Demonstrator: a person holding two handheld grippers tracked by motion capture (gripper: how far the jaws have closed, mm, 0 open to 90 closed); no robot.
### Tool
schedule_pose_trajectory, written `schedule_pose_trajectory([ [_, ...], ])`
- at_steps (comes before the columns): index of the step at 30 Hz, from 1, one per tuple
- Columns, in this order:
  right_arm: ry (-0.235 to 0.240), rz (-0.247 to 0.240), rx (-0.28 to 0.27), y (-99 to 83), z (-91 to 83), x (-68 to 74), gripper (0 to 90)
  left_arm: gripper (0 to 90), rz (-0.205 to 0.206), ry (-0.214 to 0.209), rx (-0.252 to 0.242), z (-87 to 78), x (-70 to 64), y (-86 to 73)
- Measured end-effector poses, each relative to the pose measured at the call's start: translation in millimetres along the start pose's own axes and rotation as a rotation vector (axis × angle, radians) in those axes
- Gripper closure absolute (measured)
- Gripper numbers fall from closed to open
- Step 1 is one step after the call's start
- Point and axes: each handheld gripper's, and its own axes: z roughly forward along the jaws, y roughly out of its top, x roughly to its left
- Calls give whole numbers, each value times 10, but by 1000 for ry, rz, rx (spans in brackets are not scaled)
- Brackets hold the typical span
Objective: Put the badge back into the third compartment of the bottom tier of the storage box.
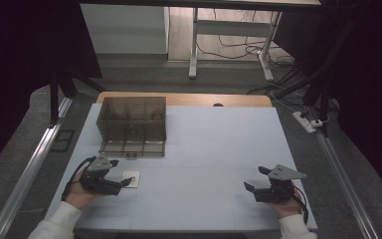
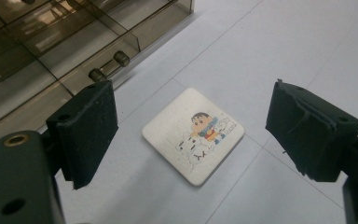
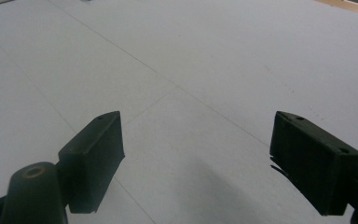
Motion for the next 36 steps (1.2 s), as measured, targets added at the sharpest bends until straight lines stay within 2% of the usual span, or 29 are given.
schedule_pose_trajectory([
  [8, 6, 7, 4, 2, 11, 2, 180, 164, 55, -16, 32, -15, 25, 145],
  [15, 10, 9, 3, 15, 9, 18, 182, 166, 112, -39, 53, 36, 46, 260],
  [17, 9, 14, -6, 10, 12, 20, 182, 165, 118, -45, 56, 55, 59, 282],
  [22, 10, 16, -1, 3, 17, 12, 182, 164, 144, -63, 80, 121, 92, 317],
  [29, 2, 18, 10, -8, 19, 5, 182, 168, 166, -113, 130, 222, 149, 353],
  [36, -5, 24, 24, -20, 39, 1, 183, 168, 202, -132, 166, 310, 186, 321],
])
